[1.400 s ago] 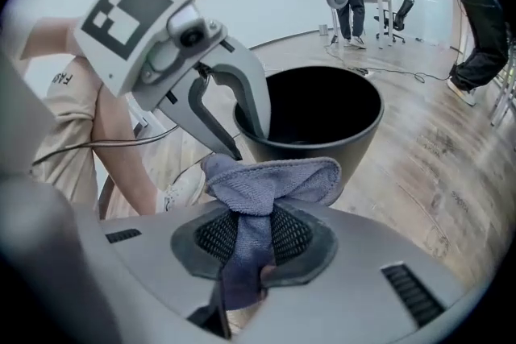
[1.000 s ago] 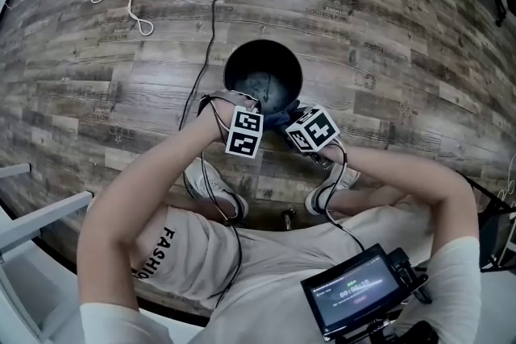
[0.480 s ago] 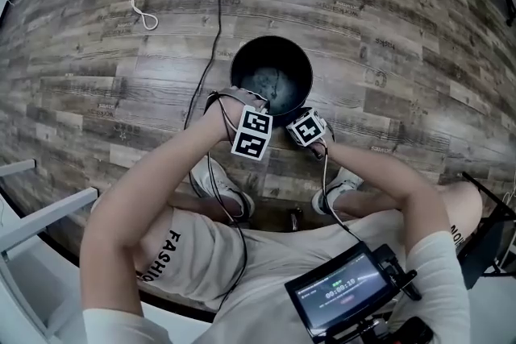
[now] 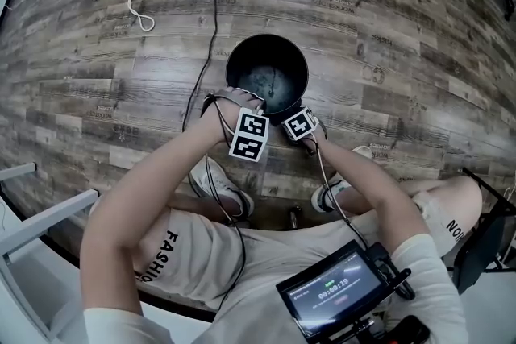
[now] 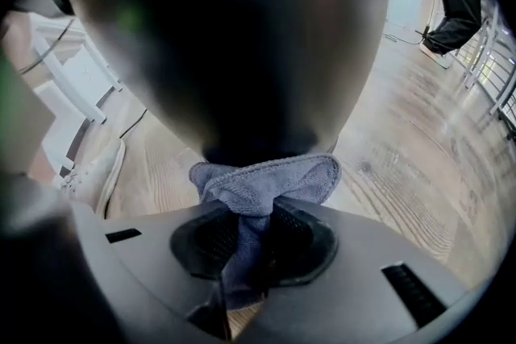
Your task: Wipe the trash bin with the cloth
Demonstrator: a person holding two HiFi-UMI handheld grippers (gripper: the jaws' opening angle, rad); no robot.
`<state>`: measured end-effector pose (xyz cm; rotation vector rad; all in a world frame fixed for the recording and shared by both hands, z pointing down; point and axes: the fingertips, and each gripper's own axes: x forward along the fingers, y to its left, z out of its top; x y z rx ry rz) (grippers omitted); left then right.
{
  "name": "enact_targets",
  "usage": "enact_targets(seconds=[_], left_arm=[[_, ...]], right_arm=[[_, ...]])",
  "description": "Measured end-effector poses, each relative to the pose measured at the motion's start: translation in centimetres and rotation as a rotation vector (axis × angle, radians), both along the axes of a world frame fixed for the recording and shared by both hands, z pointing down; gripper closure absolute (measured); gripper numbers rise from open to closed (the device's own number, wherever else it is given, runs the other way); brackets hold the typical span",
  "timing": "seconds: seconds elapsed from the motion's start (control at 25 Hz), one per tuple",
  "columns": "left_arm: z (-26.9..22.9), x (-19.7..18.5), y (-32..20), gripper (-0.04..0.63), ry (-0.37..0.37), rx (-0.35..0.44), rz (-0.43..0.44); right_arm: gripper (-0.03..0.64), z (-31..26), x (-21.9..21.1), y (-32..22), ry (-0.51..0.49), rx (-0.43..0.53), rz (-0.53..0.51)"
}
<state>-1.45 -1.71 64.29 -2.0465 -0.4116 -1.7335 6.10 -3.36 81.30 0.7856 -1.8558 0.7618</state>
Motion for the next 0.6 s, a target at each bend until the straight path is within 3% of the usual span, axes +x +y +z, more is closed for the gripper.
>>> enact_targets(seconds=[0.08, 0.2, 0.4, 0.48, 0.52, 0.6], left_arm=[[0.0, -0.2, 0.5, 0.539, -0.009, -0.033, 0.005], [-0.5, -1.3, 0.7, 0.422, -0.019, -0.069, 0.014], [0.0, -4.2, -1.8, 0.42, -0.087, 0.027, 0.094], [-0.1, -3.9, -2.5, 0.442, -0.068, 0.042, 0.064], [-0.1, -3.7, -2.6, 0.493, -0.069, 0.042, 0.041], [-0.1, -3.5, -2.4, 0.509, -0.096, 0.037, 0.011]], right_arm=[[0.54, -1.2, -0.2, 0.7, -0.021, -0.015, -0.011], [0.54, -3.6, -0.5, 3.4, -0.086, -0.088, 0.023], [0.54, -10.3, -1.1, 6.6, -0.167, -0.11, -0.014], [0.54, -13.5, -1.6, 6.7, -0.192, -0.084, -0.037], [0.54, -15.1, -1.9, 6.6, -0.203, -0.068, -0.047], [0.54, -18.3, -2.5, 5.9, -0.222, -0.022, -0.071]])
